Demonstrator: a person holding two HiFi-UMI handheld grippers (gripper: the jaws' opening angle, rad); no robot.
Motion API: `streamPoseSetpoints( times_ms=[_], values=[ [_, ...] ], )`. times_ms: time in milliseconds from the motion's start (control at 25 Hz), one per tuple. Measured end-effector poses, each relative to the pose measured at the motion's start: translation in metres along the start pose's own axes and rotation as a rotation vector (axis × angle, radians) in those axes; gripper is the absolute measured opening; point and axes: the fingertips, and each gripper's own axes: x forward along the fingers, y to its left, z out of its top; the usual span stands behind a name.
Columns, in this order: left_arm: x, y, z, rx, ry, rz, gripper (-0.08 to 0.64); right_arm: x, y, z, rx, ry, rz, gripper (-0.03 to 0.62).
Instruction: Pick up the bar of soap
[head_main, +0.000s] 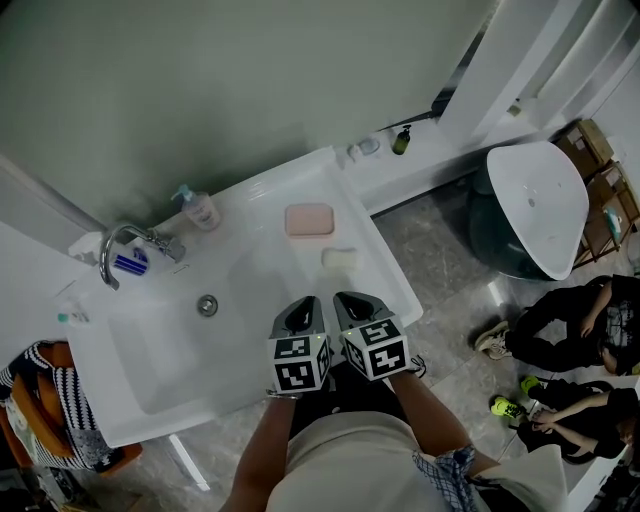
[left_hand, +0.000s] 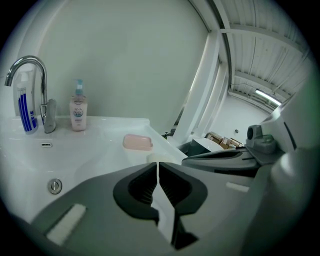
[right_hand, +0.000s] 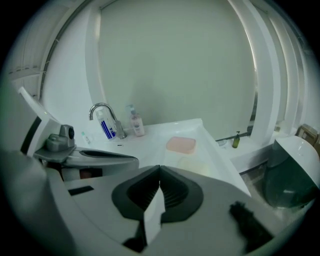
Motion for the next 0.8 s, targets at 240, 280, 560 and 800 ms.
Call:
streamPoseSetpoints(
  times_ms=[240, 280, 560, 800],
  values=[
    [-0.004, 0.006, -0.005, -0.001, 0.013, 0.014, 0.021, -0.002, -0.002, 0.002, 0.003, -0.007, -0.028, 0.014],
    [-0.005, 0.007, -0.006, -0.001, 0.014, 0.017, 0.021, -0.002, -0.002, 0.001, -0.011, -0.004, -0.035, 0.014],
    [-0.004, 0.006, -0.009, -0.004, 0.022, 0.006, 0.021, 0.001, 0.007, -0.006, -0.062, 0.029, -0.032, 0.014],
    [-0.004, 0.006, -0.009, 0.008, 0.029, 0.004, 0.021, 0.000, 0.003, -0.008, -0.062, 0.039, -0.048, 0.014]
  ],
)
